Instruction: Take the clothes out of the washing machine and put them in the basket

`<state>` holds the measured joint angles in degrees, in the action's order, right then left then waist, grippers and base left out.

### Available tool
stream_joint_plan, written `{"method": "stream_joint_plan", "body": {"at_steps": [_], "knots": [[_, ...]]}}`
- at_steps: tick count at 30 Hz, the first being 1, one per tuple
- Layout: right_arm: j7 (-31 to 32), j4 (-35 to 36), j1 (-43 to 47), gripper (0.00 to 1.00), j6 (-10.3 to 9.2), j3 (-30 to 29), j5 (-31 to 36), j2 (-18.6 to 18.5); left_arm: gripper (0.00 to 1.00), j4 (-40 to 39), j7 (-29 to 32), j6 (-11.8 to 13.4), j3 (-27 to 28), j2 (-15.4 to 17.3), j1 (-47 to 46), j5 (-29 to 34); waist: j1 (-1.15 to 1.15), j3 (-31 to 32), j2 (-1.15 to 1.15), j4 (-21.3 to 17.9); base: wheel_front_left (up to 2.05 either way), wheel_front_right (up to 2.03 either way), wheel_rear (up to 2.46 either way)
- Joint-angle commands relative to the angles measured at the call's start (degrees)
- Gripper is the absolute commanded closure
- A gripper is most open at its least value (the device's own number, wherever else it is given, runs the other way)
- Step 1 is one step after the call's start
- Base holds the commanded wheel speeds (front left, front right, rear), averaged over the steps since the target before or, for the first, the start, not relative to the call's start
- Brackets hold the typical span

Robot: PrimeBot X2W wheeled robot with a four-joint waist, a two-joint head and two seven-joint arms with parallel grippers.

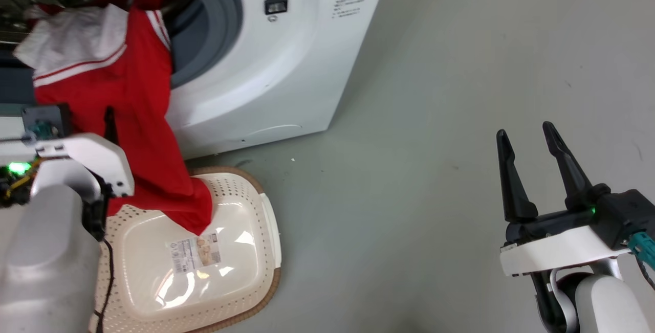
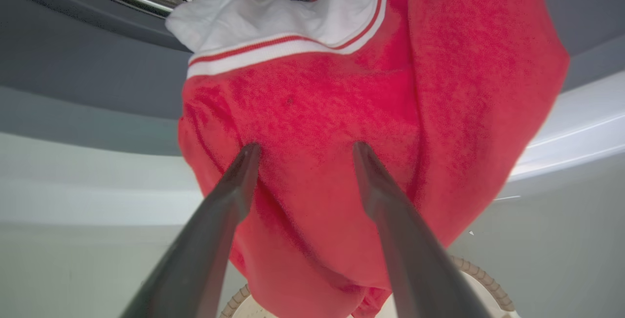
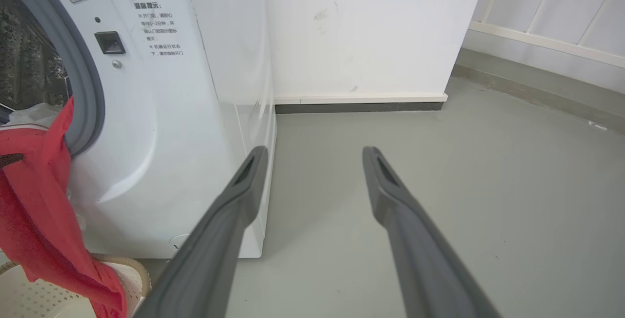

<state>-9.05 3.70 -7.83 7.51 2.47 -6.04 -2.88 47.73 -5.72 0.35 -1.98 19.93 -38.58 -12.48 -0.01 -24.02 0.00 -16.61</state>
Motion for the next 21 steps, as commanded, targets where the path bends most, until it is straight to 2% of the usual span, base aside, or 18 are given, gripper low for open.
{"method": "stream_joint_plan", "body": {"at_steps": [1,5,10,14,15,17,18,21], "knots": [[-0.6,-0.3,-1.0,0.0,-0.04,0.0,-0.7,0.0,0.0,1.0,1.4,-0.5,-0.4,0.9,-2.0,0.3,0.01,-1.8,0.0,-1.8,0.0,0.0,0.0],[-1.5,-1.7,-1.6,0.0,-0.05,-0.1,-1.5,0.0,0.0,4.7,6.9,-1.3,-1.1,3.3,-5.9,0.8,0.01,-3.7,0.0,-3.3,0.0,0.0,0.0],[-2.6,-3.2,-2.5,0.0,-0.05,0.4,-2.2,0.0,0.0,7.2,9.9,-2.3,-2.0,5.3,-8.3,1.1,0.01,-5.1,0.0,-4.4,0.0,0.0,0.0],[-3.2,-4.0,-3.0,0.0,-0.05,0.6,-2.4,0.0,0.0,8.4,10.7,-2.1,-2.6,5.6,-10.0,1.2,0.01,-5.2,0.0,-4.5,0.0,0.0,0.0],[-3.3,-4.3,-3.1,0.0,-0.05,0.6,-2.5,0.0,0.13,8.6,10.5,-2.2,-2.5,5.5,-10.2,0.9,0.01,-5.2,0.0,-4.5,0.0,0.0,0.0],[-3.4,-4.7,-3.2,0.0,-0.05,0.5,-2.5,0.0,0.68,8.8,9.4,-2.2,-2.5,5.2,-10.2,0.7,0.01,-4.9,0.0,-4.2,0.0,0.0,0.0],[-3.4,-4.8,-3.3,0.0,-0.05,0.4,-2.4,0.0,1.0,8.8,8.8,-2.2,-2.4,5.0,-10.1,0.4,0.01,-4.7,0.0,-4.1,0.0,0.0,0.0],[-3.4,-5.1,-3.4,0.0,-0.05,0.3,-2.0,0.0,1.0,8.5,6.4,-1.9,-2.4,4.5,-9.6,0.1,0.01,-4.1,0.0,-3.6,0.0,0.0,0.0]]}}
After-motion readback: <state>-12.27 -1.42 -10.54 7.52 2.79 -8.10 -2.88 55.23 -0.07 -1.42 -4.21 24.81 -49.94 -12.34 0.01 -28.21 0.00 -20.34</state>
